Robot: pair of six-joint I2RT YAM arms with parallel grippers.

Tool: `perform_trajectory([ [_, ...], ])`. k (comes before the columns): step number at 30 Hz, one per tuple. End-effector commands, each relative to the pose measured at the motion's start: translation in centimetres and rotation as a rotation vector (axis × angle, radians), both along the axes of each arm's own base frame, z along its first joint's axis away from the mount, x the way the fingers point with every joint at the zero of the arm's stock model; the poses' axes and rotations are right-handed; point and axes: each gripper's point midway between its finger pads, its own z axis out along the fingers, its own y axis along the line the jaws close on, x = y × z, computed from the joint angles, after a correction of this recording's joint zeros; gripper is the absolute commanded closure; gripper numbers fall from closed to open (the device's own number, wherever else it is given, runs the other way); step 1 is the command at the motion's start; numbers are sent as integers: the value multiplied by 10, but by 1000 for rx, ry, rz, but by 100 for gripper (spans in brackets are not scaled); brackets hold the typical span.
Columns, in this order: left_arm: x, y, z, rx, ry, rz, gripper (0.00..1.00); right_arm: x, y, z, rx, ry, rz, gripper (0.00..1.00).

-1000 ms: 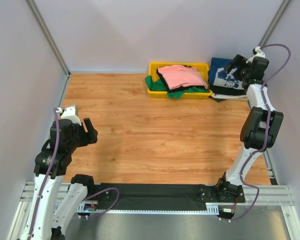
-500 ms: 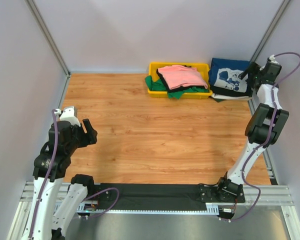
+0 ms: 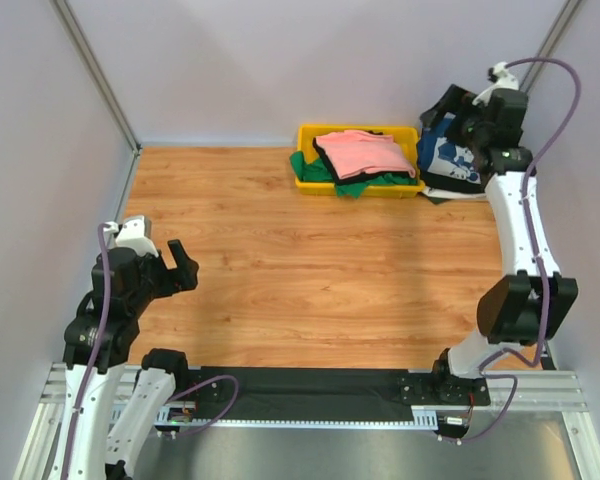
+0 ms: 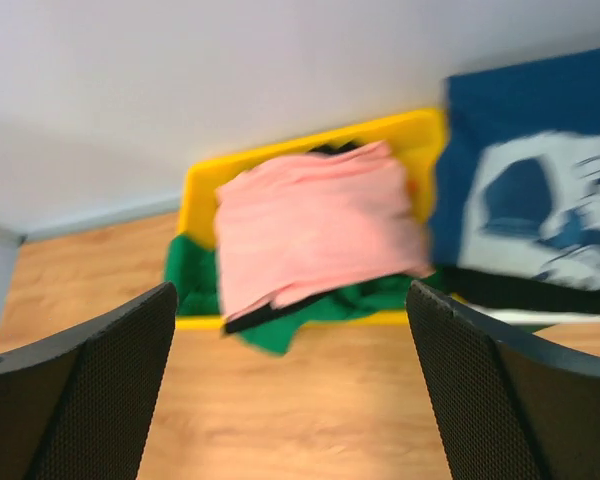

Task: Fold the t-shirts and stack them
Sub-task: Reset both grippers

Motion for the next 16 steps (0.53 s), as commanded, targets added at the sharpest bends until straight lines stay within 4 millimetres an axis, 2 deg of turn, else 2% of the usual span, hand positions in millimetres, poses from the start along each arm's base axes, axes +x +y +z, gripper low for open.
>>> perform_trajectory([
  [1, 3, -1, 10, -5, -59, -8, 0, -43, 56, -30, 40, 137, 58, 4],
  [2, 2, 0, 11, -5, -64, -5, 0, -64, 75, -43, 47, 165, 91, 4],
  [3, 2, 0, 10, -6, -64, -4, 0, -75, 88, -46, 49, 169, 115, 5],
  [4, 2, 0, 10, -5, -65, -2, 0, -91, 116, -51, 47, 182, 178, 3],
  [5, 3, 0, 10, -6, -64, 1, 0, -113, 125, -58, 49, 199, 189, 0],
  [6, 4, 0, 9, -5, -56, 1, 0, -124, 130, -64, 42, 212, 172, 0],
  [7, 4, 0, 9, -5, -55, -1, 0, -147, 148, -54, 63, 189, 209, 0],
  [8, 4, 0, 8, -5, -53, -1, 0, -162, 152, -74, 65, 229, 212, 0],
  [10, 4, -1, 9, -8, -54, -6, 0, -183, 161, -74, 112, 219, 219, 0],
  [11, 4, -1, 8, -9, -53, -5, 0, -196, 160, -62, 144, 181, 226, 0],
  [12, 4, -1, 7, -10, -49, -7, 0, -203, 157, -70, 160, 195, 217, 0],
  [14, 4, -1, 7, -11, -48, -3, 0, -217, 153, -67, 177, 199, 205, 0],
  [16, 5, -1, 6, -11, -43, -1, 0, -225, 157, -74, 144, 218, 248, 0],
])
